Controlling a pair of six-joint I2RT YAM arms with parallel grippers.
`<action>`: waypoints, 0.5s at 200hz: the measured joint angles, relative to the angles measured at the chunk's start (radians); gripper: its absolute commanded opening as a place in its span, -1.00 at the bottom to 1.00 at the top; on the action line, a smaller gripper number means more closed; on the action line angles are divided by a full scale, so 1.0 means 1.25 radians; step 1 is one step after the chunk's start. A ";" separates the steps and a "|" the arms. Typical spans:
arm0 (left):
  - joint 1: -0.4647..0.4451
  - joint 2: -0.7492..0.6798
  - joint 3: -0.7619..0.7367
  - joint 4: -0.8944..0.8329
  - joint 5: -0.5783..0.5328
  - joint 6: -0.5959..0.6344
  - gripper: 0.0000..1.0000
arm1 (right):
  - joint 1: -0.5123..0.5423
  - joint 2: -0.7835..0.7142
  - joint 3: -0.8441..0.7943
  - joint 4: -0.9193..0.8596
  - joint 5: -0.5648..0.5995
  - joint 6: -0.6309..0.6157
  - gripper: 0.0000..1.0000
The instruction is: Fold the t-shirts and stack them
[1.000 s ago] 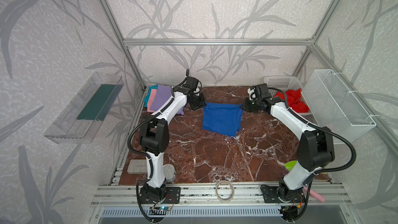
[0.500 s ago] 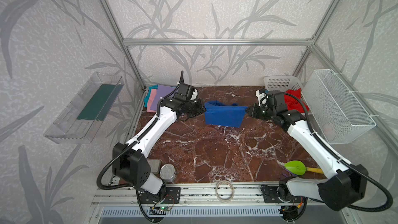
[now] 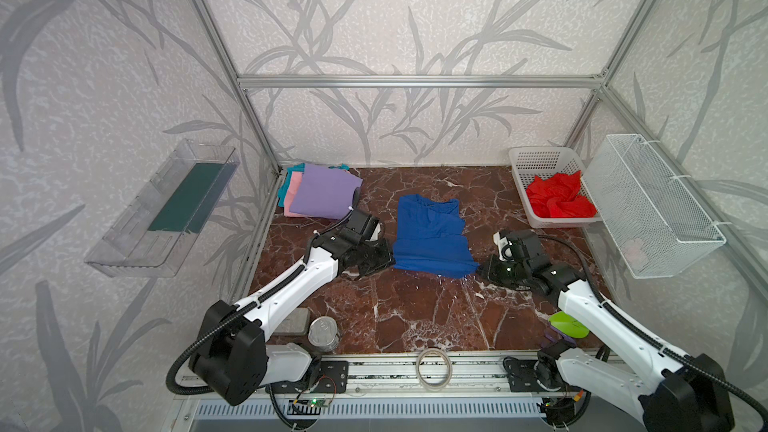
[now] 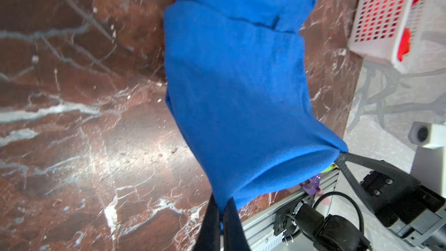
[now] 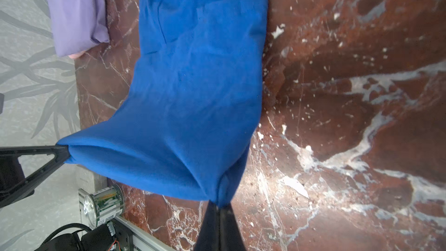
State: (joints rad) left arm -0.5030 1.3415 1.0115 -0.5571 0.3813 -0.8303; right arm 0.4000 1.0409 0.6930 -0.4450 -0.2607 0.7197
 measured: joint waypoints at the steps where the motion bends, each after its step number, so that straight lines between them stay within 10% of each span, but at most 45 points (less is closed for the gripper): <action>1: 0.000 0.003 0.007 -0.001 -0.002 0.000 -1.00 | 0.000 0.001 0.002 0.000 0.001 0.000 -1.00; 53: 0.006 0.163 0.250 -0.010 -0.027 0.052 -1.00 | -0.041 0.145 0.184 0.008 0.014 -0.028 -1.00; 100: 0.007 0.122 0.199 -0.020 -0.029 0.056 -1.00 | -0.030 0.136 0.199 0.011 0.005 -0.032 -1.00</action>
State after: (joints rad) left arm -0.4942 1.4940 1.2606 -0.5819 0.3454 -0.7605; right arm 0.3630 1.2114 0.9417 -0.4316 -0.2546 0.6800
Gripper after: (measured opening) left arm 0.048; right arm 0.044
